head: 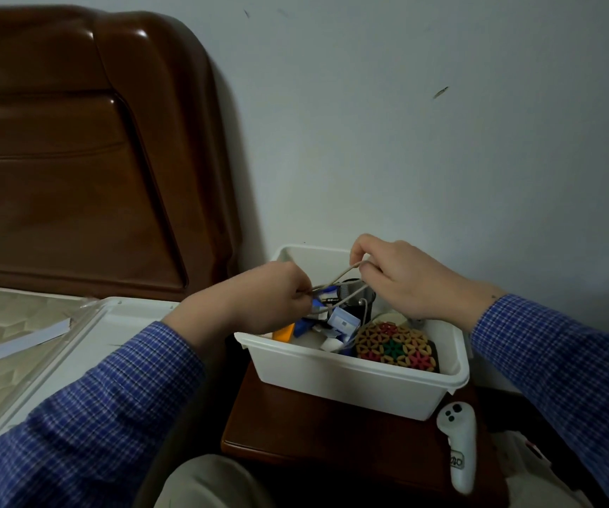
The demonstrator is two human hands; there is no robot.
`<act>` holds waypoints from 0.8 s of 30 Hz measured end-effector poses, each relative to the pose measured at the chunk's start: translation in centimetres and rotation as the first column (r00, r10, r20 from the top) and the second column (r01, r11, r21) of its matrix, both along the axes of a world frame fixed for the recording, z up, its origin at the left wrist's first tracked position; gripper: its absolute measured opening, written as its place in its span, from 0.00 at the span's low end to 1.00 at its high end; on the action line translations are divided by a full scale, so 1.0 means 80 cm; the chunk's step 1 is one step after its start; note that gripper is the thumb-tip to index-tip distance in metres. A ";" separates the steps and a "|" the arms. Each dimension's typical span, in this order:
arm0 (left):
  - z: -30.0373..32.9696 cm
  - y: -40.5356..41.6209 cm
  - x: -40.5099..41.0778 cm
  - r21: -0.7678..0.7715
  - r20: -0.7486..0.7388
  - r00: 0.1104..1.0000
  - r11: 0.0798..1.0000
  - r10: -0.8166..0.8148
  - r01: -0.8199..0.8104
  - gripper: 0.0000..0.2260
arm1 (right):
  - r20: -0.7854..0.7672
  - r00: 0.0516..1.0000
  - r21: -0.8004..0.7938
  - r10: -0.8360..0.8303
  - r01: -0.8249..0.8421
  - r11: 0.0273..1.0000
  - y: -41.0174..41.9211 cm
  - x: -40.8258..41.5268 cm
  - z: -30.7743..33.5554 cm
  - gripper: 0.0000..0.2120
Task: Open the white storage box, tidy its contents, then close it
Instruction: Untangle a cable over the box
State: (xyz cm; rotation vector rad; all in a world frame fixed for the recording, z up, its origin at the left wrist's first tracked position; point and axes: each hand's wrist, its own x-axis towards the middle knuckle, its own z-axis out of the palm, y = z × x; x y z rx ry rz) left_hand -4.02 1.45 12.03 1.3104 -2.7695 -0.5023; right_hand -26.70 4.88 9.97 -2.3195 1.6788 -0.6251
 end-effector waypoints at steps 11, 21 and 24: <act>-0.021 0.014 -0.037 0.683 -0.398 0.834 0.730 0.382 -0.009 0.15 | 0.218 0.975 0.013 0.049 -0.053 0.999 0.003 0.024 0.009 0.05; -0.022 0.014 -0.025 0.620 -0.283 0.933 0.785 0.223 0.000 0.27 | 0.479 0.873 0.251 0.090 -0.234 0.939 0.005 -0.009 0.032 0.08; -0.028 0.016 -0.027 0.512 -0.331 0.929 0.858 0.164 0.031 0.24 | 0.510 0.859 0.232 0.048 -0.191 0.954 0.000 -0.007 0.030 0.08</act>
